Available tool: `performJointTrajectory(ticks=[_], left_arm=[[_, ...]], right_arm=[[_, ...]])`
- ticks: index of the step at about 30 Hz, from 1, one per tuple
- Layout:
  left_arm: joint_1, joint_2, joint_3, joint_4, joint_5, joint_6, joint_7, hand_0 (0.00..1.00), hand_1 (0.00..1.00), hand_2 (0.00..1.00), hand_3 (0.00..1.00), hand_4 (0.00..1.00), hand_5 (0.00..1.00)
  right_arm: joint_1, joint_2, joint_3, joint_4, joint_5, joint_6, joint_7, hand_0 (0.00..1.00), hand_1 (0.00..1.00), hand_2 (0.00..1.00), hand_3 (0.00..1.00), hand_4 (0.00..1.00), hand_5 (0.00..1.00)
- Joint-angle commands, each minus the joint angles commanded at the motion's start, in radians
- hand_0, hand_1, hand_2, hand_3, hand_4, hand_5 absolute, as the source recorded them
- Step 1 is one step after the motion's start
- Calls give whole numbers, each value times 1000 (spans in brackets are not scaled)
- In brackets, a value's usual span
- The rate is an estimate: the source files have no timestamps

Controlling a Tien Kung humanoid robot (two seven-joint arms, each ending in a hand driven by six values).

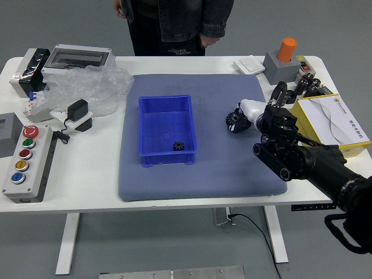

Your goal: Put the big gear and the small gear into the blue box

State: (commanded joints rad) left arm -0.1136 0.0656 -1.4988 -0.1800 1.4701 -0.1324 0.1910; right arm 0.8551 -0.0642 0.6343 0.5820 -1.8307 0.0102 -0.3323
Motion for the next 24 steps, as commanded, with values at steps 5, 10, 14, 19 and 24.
performJointTrajectory(ticks=[5, 10, 14, 19, 24], left_arm=[[0, 0, 2, 0, -2, 1, -1, 728, 679, 693, 686, 420, 8], [-1, 0, 3, 0, -3, 1, -1, 728, 679, 695, 685, 420, 8], [-1, -1, 2, 0, -3, 1, -2, 728, 679, 697, 685, 419, 8], [-2, -1, 1, 0, -3, 1, -2, 728, 679, 697, 685, 419, 8], [-1, 0, 2, 0, -5, 2, -3, 728, 679, 697, 686, 419, 8]], right_arm=[[-1, 0, 3, 0, -4, -22, 14, 626, 471, 499, 564, 669, 311], [-2, -3, 12, 5, -12, -42, 26, 599, 457, 467, 531, 626, 280], [-4, -8, 20, 13, -18, -55, 32, 581, 450, 453, 512, 604, 243], [-5, -17, 29, 25, -24, -64, 32, 581, 450, 453, 512, 604, 243], [-8, -33, 46, 59, -36, -69, 27, 576, 447, 448, 507, 621, 234]])
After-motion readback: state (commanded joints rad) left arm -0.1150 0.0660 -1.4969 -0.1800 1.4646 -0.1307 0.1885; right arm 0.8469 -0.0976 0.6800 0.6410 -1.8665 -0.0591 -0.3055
